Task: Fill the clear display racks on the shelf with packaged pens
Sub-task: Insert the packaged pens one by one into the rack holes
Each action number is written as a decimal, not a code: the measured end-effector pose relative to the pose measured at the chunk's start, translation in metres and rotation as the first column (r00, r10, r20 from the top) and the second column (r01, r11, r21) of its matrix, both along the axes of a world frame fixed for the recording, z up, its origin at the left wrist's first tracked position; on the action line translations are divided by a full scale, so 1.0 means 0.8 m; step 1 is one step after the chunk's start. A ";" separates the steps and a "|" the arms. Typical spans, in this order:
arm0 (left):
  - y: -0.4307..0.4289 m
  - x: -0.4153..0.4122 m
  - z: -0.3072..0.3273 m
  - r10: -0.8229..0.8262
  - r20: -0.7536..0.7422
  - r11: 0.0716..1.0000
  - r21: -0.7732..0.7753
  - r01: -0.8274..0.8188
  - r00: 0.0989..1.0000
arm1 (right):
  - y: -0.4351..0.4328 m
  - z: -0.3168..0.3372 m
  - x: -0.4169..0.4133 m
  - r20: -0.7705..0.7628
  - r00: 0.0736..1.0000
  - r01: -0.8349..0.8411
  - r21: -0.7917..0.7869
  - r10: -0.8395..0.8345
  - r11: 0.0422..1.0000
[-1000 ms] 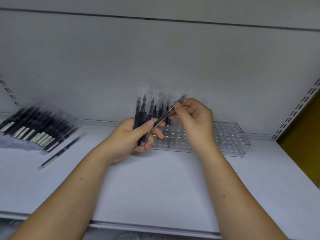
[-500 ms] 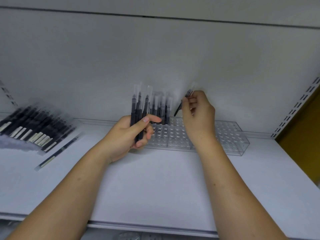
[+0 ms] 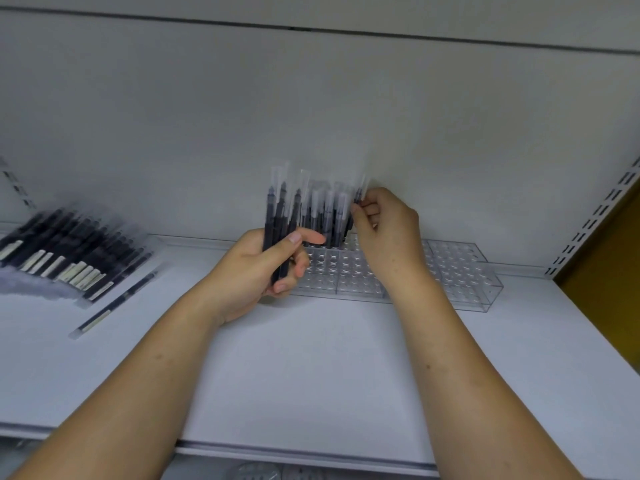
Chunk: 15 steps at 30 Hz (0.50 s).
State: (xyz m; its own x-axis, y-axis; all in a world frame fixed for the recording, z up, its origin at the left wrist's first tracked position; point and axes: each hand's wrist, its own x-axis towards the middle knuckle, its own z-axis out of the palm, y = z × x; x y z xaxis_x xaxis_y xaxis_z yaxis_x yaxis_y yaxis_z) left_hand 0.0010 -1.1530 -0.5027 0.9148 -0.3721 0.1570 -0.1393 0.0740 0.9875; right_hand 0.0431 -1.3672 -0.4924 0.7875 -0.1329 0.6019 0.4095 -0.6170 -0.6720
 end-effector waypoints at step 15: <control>0.000 0.000 -0.002 -0.008 0.015 0.999 0.032 0.008 1.000 | 0.001 -0.001 0.000 -0.100 0.992 0.074 -0.046 -0.078 0.996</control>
